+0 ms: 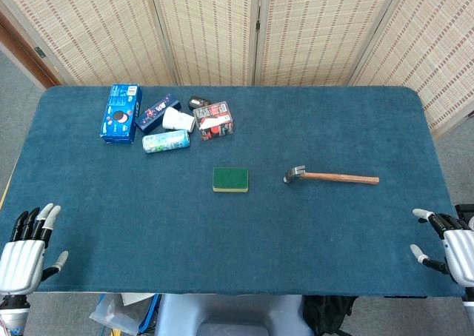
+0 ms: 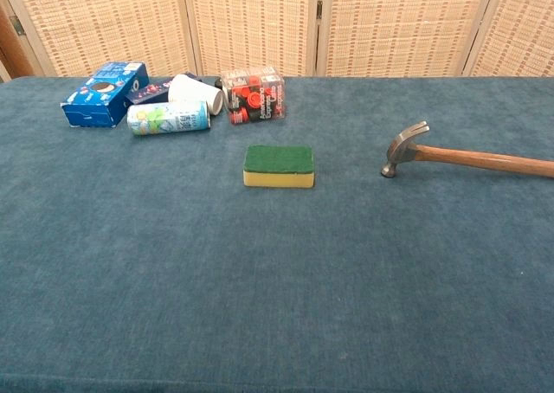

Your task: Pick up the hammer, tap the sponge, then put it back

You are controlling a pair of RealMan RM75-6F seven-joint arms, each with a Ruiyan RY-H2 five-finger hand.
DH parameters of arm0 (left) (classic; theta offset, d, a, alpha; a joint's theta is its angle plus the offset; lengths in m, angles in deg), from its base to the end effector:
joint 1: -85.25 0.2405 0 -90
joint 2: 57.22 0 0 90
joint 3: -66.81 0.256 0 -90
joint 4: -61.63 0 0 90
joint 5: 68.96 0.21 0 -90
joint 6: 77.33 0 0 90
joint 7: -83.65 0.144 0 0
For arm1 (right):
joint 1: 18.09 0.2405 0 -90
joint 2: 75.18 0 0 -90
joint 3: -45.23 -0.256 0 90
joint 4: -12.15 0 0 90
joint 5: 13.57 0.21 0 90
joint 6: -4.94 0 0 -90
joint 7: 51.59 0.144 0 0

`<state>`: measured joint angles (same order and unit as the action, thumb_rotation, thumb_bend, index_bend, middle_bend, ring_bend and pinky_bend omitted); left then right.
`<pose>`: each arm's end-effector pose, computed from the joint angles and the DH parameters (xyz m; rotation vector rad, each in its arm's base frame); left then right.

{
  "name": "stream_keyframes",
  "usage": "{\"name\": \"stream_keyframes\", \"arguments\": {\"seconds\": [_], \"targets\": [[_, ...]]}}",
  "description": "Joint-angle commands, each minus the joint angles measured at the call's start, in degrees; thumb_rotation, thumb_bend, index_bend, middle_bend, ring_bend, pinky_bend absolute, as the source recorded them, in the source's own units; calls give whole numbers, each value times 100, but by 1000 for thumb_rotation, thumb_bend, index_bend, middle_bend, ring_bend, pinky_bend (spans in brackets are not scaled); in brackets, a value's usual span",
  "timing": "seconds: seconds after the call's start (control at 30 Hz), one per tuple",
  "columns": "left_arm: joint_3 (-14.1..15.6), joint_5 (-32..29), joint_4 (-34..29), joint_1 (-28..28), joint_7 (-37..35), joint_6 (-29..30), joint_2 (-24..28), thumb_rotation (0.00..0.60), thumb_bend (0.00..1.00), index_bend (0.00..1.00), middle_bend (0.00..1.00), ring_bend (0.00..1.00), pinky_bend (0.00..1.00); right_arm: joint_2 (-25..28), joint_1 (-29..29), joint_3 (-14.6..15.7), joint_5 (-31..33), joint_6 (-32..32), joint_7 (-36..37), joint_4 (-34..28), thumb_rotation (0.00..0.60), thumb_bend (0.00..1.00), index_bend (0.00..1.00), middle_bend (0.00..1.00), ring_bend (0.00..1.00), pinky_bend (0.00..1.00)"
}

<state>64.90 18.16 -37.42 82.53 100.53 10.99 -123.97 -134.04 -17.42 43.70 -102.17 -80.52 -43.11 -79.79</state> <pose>-0.2853 0.1645 0.1402 -1.4071 -0.7921 -0.8104 -0.3264 -0.1532 0.1847 1.3671 -0.9802 0.9010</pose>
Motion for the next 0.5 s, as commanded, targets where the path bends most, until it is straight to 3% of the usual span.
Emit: {"name": "stream_keyframes", "arguments": {"seconds": [0.03,0.5], "targets": [[4,-1,5,-3,-5,-10,3,600,262,0,0,0,0,2,0,11,-7,-1,-7,-9,600,238,254,366,288,324],[30,-21,50,4,-81,-36,-4,600,262,0,0,0,0,-35,97,-29,-3,59,-224,-88,600,238,254,367,289,324]]}}
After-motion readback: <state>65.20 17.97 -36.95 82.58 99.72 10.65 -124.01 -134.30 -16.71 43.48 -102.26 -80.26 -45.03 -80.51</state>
